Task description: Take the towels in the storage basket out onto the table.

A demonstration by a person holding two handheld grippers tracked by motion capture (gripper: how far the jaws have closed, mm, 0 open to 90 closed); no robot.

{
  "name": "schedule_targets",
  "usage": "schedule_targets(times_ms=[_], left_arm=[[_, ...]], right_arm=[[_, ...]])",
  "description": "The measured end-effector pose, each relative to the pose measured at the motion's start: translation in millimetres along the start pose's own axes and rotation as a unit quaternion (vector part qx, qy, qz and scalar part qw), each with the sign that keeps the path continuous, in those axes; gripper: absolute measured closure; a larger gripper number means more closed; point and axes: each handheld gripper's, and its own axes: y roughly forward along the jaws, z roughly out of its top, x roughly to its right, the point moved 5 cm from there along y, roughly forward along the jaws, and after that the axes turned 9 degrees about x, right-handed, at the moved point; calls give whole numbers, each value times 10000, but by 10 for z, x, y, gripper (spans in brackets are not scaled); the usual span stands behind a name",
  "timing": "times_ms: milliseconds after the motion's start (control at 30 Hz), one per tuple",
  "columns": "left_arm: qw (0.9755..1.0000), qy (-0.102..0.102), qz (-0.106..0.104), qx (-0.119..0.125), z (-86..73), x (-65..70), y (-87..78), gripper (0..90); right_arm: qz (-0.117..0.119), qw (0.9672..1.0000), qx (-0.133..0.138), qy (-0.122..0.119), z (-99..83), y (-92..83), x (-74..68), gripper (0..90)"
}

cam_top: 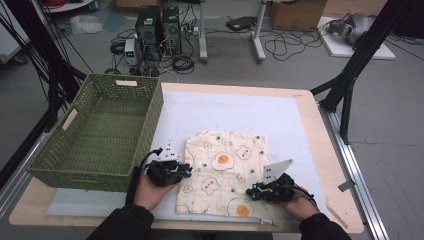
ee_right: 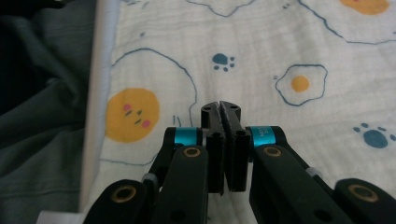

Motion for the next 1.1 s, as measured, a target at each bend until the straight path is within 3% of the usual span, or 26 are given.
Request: schedule_targets(times_ms=[67,100,133,200,300,400,467,533,600,633,667,733,833,900,1033,1100], left_arm=[[9996,-98,212,151,62,-56,49,788],[9991,-183,301,244,95,-86,77,787],[9984,-221,417,298,123,-126,102,784],[9966,-432,578,393,164,-206,159,782],[9930,-621,947,346,215,-321,262,727],[9883,-895,1216,218,238,-401,362,610],[9875,-1032,1177,209,236,-433,398,694],[9889,-905,1156,222,229,-450,397,859],[9950,-664,721,178,222,-383,388,876],[9977,-437,511,33,208,-331,380,875],[9990,-259,352,-136,189,-279,379,874],[9981,21,463,-404,159,-243,370,856],[9971,-170,684,-299,180,-296,339,753],[9964,-130,798,-249,191,-317,318,745],[9956,-170,912,-148,196,-346,283,708],[9960,-226,864,-88,186,-357,278,695]], right_arm=[[96,9999,108,52,-33,-49,-47,872],[34,9998,180,76,-38,-72,-38,801],[-117,9994,262,208,-36,-94,-2,742],[-403,9980,364,327,-25,-147,113,719],[-856,9947,377,425,4,-212,335,685],[-1019,9925,412,529,25,-221,506,672],[-1051,9918,431,591,22,-196,570,669],[-1053,9920,358,599,3,-166,596,666],[-1028,9925,286,596,-14,-149,599,663],[-1037,9925,273,584,-17,-153,599,662],[-1054,9922,302,601,-15,-158,599,658],[-1083,9915,322,639,-16,-173,608,648],[-1156,9905,321,666,-23,-179,626,630],[-1197,9901,342,652,-18,-191,629,626],[-1250,9886,393,744,-28,-194,660,602],[-1250,9880,424,799,-33,-194,679,593]])
